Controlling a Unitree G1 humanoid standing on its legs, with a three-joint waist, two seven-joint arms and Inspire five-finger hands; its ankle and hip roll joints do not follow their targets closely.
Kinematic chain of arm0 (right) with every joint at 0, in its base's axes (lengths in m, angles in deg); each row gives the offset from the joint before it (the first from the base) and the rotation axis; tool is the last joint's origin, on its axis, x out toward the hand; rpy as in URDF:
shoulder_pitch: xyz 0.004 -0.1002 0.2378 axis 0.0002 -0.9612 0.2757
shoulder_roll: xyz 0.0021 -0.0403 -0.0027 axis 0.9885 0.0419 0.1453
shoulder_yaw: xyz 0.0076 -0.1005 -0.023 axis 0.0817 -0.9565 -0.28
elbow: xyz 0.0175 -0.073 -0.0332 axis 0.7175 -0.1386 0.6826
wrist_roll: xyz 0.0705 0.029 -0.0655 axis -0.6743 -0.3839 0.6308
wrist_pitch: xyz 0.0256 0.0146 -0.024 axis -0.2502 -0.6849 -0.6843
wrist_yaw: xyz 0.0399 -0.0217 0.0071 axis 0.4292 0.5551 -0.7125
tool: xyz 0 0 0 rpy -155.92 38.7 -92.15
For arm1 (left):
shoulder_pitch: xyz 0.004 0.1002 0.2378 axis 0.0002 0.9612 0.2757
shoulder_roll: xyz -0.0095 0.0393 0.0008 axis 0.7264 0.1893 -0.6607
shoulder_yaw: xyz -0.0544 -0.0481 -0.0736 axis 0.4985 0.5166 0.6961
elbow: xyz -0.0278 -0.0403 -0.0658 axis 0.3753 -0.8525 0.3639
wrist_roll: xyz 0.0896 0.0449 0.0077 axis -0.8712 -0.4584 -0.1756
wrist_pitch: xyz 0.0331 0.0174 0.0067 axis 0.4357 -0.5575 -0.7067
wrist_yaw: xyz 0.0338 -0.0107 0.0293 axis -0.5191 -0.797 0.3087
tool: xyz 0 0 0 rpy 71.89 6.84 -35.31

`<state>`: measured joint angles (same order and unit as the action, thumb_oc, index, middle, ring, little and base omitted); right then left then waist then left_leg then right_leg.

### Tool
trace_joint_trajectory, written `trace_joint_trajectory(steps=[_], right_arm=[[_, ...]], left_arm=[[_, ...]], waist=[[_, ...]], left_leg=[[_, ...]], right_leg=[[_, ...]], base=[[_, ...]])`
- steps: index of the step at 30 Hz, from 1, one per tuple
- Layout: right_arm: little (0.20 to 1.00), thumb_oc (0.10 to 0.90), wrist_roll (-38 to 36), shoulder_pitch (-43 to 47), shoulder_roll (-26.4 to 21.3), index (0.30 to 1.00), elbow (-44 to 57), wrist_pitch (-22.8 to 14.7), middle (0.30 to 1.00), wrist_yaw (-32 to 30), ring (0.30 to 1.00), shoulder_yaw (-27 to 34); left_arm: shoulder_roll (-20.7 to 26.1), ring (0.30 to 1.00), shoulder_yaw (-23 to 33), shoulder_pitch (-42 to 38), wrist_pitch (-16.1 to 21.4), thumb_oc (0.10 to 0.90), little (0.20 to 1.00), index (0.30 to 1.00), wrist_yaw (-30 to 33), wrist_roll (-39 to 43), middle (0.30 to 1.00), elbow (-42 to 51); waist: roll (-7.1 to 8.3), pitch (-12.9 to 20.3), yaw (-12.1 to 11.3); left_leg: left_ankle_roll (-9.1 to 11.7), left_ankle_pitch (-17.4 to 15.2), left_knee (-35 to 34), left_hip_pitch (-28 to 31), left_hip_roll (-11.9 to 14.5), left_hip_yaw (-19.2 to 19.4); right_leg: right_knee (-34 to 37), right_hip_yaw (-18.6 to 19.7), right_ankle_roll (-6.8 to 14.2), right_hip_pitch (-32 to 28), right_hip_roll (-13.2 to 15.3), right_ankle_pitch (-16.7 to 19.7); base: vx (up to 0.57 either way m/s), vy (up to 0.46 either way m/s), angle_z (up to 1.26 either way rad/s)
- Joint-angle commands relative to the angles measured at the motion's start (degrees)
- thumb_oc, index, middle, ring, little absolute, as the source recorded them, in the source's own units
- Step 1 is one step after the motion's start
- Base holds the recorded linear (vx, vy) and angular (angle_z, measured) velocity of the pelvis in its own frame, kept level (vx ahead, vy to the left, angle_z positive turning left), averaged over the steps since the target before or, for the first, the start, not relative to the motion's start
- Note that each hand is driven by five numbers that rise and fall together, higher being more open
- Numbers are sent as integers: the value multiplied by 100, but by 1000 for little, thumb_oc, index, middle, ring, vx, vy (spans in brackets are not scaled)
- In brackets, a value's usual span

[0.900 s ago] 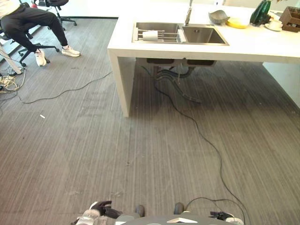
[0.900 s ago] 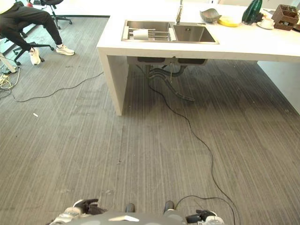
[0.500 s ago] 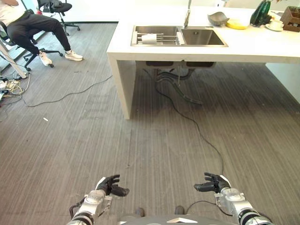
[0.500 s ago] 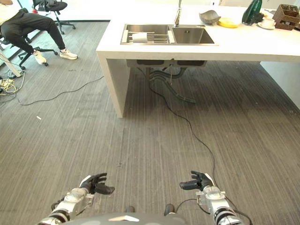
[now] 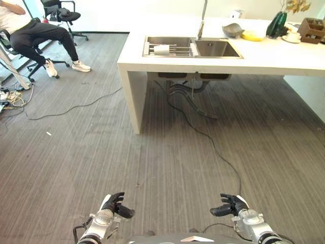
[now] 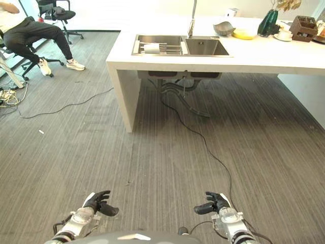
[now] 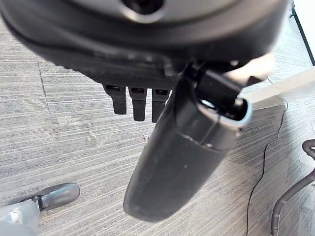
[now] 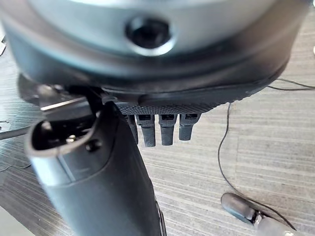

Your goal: Place the dishes in the dishwasher.

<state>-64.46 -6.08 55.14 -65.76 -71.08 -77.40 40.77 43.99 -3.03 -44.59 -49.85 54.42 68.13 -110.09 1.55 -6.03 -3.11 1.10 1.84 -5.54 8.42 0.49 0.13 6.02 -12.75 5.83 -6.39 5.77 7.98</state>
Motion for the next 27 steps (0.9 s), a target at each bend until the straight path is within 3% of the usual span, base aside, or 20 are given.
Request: trace_joint_trajectory(steps=[1, 11, 27], right_arm=[[900, 800, -81, 449, -269, 900, 68, -318, 900, -142, 900, 14], [900, 800, -42, 375, -117, 900, -230, -164, 900, 52, 900, -93], [900, 800, -146, 544, -70, 900, -317, -46, 900, 152, 900, -91]], left_arm=[[12, 900, -408, -616, 246, 800, 900, 900, 83, -98, 900, -239], [-187, 900, -437, -397, 171, 800, 900, 900, -361, 162, 900, -547], [22, 900, -287, -512, 122, 800, 900, 900, -424, 406, 900, -278]], waist=[[-205, 119, -145], [-201, 122, -215], [-89, -110, -400]], left_leg=[[223, -236, 54, -272, -14, -182], [145, -326, 54, -147, -40, -214], [-3, -369, 61, -221, -128, -210]], right_leg=[[-102, -151, 187, -225, -49, -949], [-102, -112, 179, -309, -65, -960], [-155, -49, 252, -207, 41, -888]], base=[[0, 0, 0], [27, 13, 4], [5, 49, -1]])
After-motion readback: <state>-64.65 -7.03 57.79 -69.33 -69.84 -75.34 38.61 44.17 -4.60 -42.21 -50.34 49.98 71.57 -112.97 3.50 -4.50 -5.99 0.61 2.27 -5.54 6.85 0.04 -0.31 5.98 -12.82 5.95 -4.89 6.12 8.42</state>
